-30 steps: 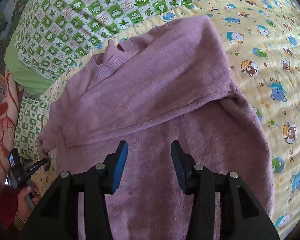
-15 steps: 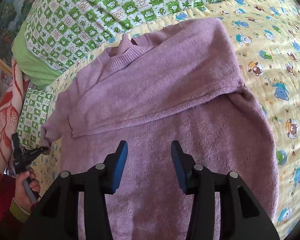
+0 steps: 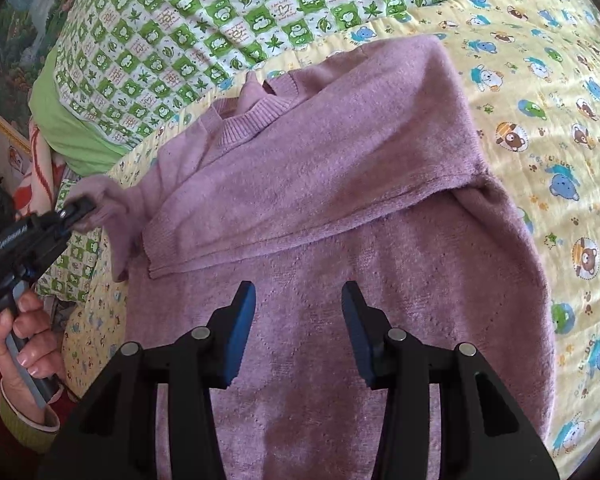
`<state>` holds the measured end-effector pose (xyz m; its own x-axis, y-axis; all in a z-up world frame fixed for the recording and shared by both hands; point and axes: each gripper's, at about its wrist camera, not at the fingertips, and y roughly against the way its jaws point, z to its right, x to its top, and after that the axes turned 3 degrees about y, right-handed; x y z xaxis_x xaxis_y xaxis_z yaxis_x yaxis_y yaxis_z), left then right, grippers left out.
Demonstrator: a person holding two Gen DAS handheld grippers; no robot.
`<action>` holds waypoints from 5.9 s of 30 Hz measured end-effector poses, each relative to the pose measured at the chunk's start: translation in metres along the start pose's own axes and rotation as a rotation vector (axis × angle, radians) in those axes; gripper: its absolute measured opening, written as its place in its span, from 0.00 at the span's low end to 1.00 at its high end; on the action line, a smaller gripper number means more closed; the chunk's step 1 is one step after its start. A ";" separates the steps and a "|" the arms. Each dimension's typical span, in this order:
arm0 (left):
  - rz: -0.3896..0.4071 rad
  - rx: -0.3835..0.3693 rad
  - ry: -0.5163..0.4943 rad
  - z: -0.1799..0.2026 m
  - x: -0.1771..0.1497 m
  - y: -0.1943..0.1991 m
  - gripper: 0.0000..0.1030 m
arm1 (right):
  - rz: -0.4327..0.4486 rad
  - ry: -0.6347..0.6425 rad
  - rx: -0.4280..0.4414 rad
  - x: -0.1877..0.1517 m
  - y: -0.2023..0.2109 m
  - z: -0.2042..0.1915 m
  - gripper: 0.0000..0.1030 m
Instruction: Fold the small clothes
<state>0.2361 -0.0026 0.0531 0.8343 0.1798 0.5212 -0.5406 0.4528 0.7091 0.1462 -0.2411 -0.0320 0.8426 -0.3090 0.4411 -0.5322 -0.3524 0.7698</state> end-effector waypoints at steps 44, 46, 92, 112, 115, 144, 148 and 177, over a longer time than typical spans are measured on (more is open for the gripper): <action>-0.030 0.603 0.141 -0.184 -0.048 0.001 0.70 | -0.095 0.067 0.107 0.079 -0.123 -0.042 0.05; -0.023 0.601 0.159 -0.182 -0.042 -0.003 0.70 | -0.038 0.086 0.161 0.088 -0.100 -0.048 0.05; -0.062 0.313 0.102 -0.164 -0.054 0.037 0.69 | 0.046 0.161 -0.136 0.090 -0.010 0.065 0.42; -0.334 0.262 -0.333 -0.110 0.163 -0.170 0.81 | -0.117 0.613 -0.020 0.254 -0.128 0.025 0.69; -0.346 0.301 -0.411 -0.109 0.152 -0.182 0.74 | -0.224 0.661 0.002 0.249 -0.153 0.026 0.49; -0.038 0.385 -0.079 -0.171 0.103 -0.029 0.64 | 0.136 0.260 -0.163 0.206 -0.040 0.059 0.36; -0.046 0.369 -0.016 -0.172 0.036 0.009 0.64 | 0.126 0.254 -0.144 0.153 -0.003 0.052 0.42; -0.267 0.243 0.086 -0.147 -0.263 0.111 0.72 | 0.075 0.022 -0.194 -0.106 0.115 0.055 0.55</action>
<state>-0.0274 0.1292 -0.0751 0.9500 0.1602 0.2679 -0.3036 0.2752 0.9122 -0.0085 -0.2971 -0.0155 0.8037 -0.3082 0.5090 -0.5697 -0.1514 0.8078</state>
